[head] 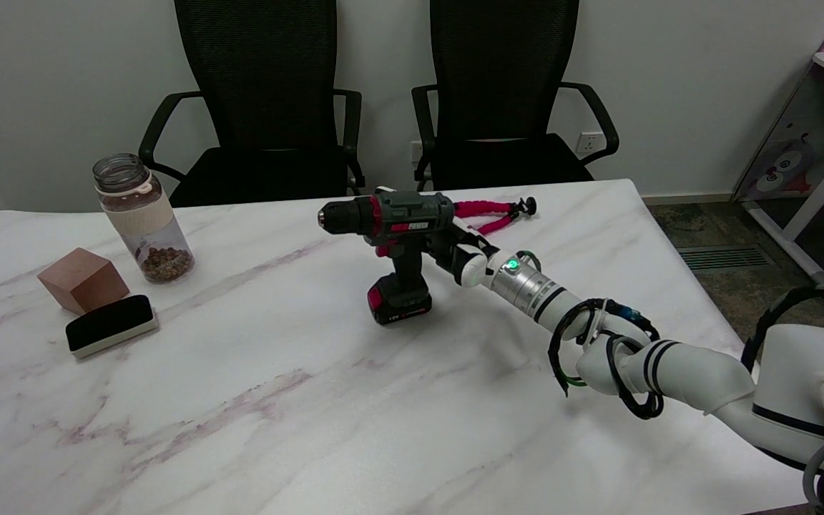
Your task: Pick up the power screwdriver.
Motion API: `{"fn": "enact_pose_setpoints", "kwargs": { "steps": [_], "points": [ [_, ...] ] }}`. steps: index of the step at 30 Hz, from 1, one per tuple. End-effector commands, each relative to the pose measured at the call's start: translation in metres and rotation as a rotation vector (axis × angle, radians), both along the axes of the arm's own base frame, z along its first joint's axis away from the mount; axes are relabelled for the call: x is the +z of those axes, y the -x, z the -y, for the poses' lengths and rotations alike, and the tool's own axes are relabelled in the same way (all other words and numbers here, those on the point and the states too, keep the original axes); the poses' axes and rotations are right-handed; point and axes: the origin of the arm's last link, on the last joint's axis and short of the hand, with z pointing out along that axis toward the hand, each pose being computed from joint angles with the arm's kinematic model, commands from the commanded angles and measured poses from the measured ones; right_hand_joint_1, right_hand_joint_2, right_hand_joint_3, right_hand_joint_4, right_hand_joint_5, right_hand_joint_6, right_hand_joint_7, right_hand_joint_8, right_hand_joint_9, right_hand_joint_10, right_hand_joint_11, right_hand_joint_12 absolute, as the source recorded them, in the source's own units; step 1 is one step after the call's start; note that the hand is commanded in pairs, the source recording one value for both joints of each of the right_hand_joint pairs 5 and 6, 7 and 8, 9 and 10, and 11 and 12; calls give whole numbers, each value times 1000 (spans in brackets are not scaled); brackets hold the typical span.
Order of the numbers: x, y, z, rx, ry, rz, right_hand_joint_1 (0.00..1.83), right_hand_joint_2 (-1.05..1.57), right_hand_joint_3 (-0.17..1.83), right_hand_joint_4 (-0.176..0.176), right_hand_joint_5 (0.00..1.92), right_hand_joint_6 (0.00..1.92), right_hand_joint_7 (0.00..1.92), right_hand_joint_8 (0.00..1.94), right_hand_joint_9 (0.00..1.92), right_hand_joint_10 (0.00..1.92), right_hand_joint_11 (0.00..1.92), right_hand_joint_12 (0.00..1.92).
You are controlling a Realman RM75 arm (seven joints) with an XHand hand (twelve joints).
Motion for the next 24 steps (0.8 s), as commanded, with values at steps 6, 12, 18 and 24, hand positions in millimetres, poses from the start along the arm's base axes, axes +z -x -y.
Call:
{"fn": "enact_pose_setpoints", "kwargs": {
  "steps": [6,12,18,24],
  "points": [
    [-13,1,-2,3,-33,21,1058,-990,882,176,77,77,77,77,82,82,0,0],
    [-18,1,-3,5,-41,30,1090,-912,892,176,83,83,83,83,88,88,7,7],
    [-21,1,-4,6,-47,43,1117,-824,931,176,86,86,86,86,115,115,76,76],
    [-20,3,-5,1,-45,46,1130,-800,973,176,89,89,89,89,133,133,98,98]
  ]
}}
